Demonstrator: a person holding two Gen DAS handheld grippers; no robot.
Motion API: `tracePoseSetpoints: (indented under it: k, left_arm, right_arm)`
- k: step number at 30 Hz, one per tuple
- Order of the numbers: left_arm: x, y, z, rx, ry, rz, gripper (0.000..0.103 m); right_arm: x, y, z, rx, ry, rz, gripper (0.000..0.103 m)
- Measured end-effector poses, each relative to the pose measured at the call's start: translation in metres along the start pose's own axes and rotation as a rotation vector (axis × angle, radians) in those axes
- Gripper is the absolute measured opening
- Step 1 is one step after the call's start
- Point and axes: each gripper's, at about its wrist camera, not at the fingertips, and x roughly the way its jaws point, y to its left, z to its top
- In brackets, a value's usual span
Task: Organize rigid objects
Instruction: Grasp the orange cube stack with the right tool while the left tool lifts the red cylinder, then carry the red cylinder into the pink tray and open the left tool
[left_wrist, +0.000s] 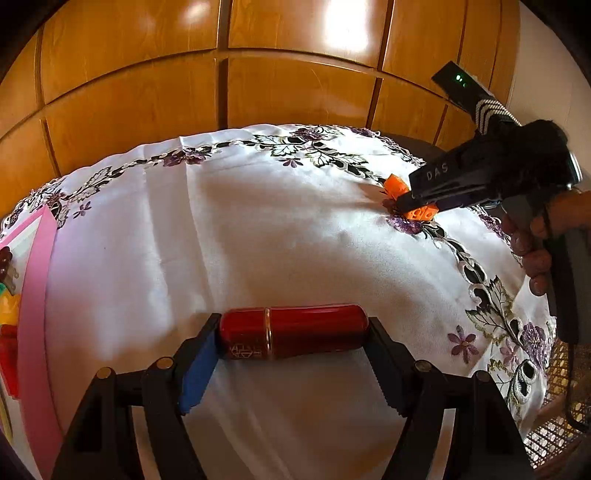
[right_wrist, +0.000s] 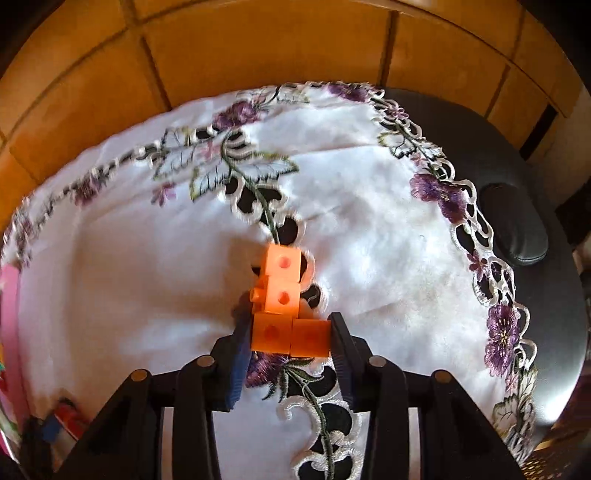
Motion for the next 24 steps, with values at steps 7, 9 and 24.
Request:
tracePoseSetpoints:
  k: [7,9,24]
  left_arm:
    - [-0.001,0.0,-0.001,0.002,-0.003,0.005,0.075]
    - [-0.002,0.0,-0.001,0.004,-0.005,0.007,0.075]
    - [-0.027,0.004,0.008,-0.054,-0.028,0.059,0.075]
  right_arm:
    - [0.005,0.007,-0.005,-0.019,0.03,0.048,0.039]
    - [0.006,0.004,-0.004,0.001,0.037,0.061,0.039]
    - [0.006,0.012,-0.005,-0.05,0.025,0.028,0.039]
